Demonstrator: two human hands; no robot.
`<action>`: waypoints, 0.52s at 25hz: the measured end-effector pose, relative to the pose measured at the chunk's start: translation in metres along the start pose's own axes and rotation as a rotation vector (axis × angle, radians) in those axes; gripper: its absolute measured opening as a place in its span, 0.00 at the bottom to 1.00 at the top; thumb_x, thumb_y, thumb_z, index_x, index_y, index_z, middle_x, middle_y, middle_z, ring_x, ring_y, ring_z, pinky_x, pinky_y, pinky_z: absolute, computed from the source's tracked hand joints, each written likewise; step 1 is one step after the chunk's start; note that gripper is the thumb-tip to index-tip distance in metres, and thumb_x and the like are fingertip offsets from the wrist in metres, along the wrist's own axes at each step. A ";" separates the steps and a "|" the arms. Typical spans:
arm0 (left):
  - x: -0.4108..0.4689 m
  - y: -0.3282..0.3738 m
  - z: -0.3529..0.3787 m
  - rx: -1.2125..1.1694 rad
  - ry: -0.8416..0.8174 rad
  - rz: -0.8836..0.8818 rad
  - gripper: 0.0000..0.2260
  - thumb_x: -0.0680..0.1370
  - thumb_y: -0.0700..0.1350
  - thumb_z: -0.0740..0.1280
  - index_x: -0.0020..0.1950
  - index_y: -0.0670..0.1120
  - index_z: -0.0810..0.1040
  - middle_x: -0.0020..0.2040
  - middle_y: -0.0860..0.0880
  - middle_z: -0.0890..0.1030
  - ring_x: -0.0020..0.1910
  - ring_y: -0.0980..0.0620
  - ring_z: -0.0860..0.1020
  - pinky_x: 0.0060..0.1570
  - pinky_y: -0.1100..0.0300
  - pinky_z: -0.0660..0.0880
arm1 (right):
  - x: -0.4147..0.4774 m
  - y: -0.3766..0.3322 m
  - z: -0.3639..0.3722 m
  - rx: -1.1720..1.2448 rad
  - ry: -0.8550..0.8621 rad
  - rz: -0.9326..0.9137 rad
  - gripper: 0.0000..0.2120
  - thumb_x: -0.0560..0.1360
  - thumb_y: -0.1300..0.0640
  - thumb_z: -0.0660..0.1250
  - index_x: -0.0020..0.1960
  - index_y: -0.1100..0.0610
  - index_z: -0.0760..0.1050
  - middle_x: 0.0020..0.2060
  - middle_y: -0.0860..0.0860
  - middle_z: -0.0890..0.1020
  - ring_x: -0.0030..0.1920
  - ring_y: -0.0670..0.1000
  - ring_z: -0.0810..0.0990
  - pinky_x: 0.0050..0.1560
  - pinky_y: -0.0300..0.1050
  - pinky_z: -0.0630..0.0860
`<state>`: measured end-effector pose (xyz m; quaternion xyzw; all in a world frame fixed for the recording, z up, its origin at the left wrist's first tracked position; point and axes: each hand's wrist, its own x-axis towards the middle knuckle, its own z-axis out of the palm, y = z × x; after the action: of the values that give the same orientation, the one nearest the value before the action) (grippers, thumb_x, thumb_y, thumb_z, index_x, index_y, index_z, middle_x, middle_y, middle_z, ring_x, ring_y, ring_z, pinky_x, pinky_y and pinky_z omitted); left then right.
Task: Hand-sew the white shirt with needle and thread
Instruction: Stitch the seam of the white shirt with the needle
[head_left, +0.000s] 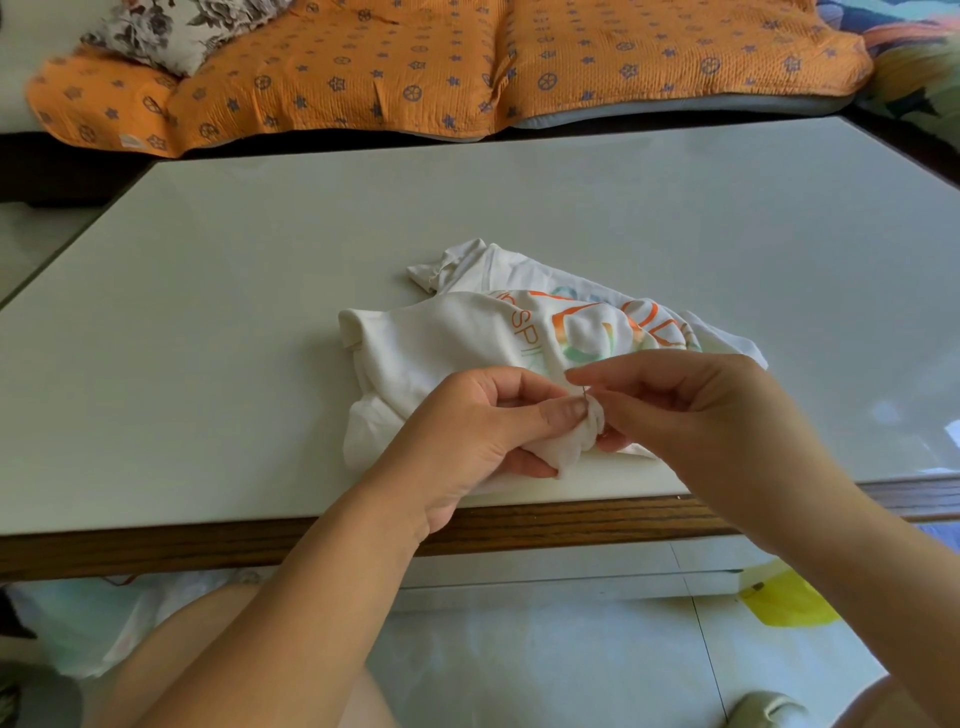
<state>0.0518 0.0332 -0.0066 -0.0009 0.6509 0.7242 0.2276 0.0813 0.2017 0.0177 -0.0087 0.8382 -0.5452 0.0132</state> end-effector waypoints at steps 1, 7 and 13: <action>0.000 0.000 0.000 0.012 0.013 0.001 0.10 0.64 0.46 0.74 0.42 0.44 0.82 0.38 0.46 0.84 0.36 0.54 0.82 0.33 0.63 0.79 | 0.000 0.000 0.001 -0.027 0.003 -0.003 0.11 0.75 0.58 0.69 0.45 0.42 0.83 0.33 0.43 0.85 0.36 0.47 0.84 0.42 0.42 0.79; -0.001 0.000 -0.001 0.042 0.045 0.018 0.10 0.65 0.47 0.74 0.42 0.44 0.83 0.39 0.46 0.85 0.37 0.54 0.82 0.33 0.63 0.78 | 0.002 0.000 0.001 -0.032 0.004 -0.105 0.07 0.73 0.56 0.71 0.41 0.44 0.83 0.33 0.42 0.84 0.35 0.41 0.83 0.38 0.31 0.77; -0.001 0.000 -0.001 0.075 0.016 -0.030 0.14 0.64 0.50 0.74 0.46 0.46 0.86 0.41 0.46 0.85 0.39 0.53 0.81 0.39 0.61 0.78 | 0.019 0.002 -0.006 0.293 0.122 0.006 0.07 0.79 0.58 0.64 0.45 0.59 0.77 0.40 0.50 0.86 0.27 0.47 0.76 0.26 0.36 0.70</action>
<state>0.0523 0.0317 -0.0065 -0.0080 0.6794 0.6958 0.2328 0.0619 0.2071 0.0178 0.0287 0.7490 -0.6610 -0.0352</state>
